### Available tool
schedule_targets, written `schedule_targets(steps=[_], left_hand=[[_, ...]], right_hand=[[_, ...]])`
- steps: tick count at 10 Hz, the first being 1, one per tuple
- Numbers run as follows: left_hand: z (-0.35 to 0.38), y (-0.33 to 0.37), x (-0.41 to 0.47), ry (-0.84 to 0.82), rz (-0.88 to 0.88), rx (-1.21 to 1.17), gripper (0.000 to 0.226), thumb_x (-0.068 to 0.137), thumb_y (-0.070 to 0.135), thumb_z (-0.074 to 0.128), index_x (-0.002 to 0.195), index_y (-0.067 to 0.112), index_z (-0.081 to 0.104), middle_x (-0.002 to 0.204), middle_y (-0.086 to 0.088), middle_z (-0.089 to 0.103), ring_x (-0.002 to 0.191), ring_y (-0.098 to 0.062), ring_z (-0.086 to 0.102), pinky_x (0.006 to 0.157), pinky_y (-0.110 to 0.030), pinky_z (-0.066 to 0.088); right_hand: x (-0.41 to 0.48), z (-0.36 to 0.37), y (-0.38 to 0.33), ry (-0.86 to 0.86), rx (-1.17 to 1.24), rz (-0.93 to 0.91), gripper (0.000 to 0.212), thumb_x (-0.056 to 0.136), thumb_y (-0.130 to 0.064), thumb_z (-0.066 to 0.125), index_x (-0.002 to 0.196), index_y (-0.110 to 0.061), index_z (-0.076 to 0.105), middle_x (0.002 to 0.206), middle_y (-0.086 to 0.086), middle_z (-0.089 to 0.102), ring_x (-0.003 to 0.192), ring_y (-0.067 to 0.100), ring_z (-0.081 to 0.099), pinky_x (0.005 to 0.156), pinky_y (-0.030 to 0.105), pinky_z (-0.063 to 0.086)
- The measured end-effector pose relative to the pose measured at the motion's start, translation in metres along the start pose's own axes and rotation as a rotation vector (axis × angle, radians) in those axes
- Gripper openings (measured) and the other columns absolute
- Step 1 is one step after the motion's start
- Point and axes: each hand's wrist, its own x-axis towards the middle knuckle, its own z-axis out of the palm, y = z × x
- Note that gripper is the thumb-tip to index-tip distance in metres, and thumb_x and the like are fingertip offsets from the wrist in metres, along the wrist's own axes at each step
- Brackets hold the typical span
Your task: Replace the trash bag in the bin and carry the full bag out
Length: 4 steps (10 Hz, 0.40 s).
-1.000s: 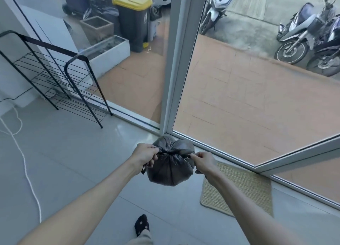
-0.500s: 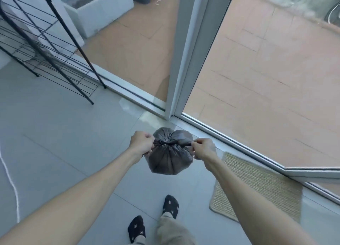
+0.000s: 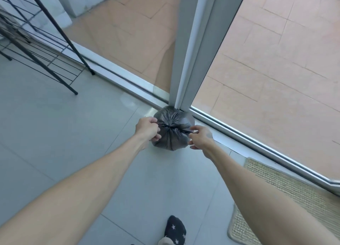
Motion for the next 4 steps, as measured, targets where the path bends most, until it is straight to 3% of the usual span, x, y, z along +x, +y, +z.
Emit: schedule_targets(steps=[1, 2, 3, 4], left_hand=[[0.006, -0.013, 0.008, -0.020, -0.010, -0.038, 0.041, 0.092, 0.000, 0.050, 0.129, 0.013, 0.062, 0.108, -0.014, 0.069, 0.065, -0.023, 0.072, 0.065, -0.034, 0.063], [0.005, -0.015, 0.002, -0.023, -0.008, -0.047, 0.049, 0.091, 0.005, 0.056, 0.139, 0.015, 0.055, 0.121, -0.014, 0.067, 0.071, -0.023, 0.075, 0.067, -0.034, 0.062], [-0.008, -0.007, -0.028, 0.007, 0.011, 0.052, 0.054, 0.090, 0.010, 0.059, 0.144, 0.019, 0.052, 0.119, -0.011, 0.068, 0.072, -0.022, 0.076, 0.061, -0.030, 0.061], [-0.028, 0.006, -0.076, 0.017, 0.015, 0.089, 0.045, 0.088, 0.007, 0.058, 0.132, 0.016, 0.062, 0.113, -0.013, 0.070, 0.065, -0.022, 0.070, 0.061, -0.028, 0.059]], right_hand=[[0.012, 0.005, 0.013, 0.025, 0.004, 0.000, 0.035, 0.089, -0.002, 0.055, 0.121, -0.011, 0.065, 0.096, 0.010, 0.068, 0.063, 0.018, 0.061, 0.072, 0.038, 0.063], [0.004, 0.001, 0.015, 0.021, -0.009, -0.010, 0.040, 0.087, -0.006, 0.056, 0.126, -0.014, 0.064, 0.107, 0.010, 0.068, 0.076, 0.021, 0.062, 0.078, 0.035, 0.058], [-0.021, -0.011, 0.011, -0.005, -0.053, -0.039, 0.044, 0.092, -0.009, 0.058, 0.136, -0.014, 0.058, 0.126, 0.006, 0.062, 0.102, 0.022, 0.062, 0.080, 0.029, 0.049], [-0.066, -0.029, 0.002, -0.029, -0.104, -0.065, 0.042, 0.094, -0.012, 0.059, 0.136, -0.013, 0.058, 0.134, 0.004, 0.060, 0.117, 0.022, 0.059, 0.091, 0.030, 0.049]])
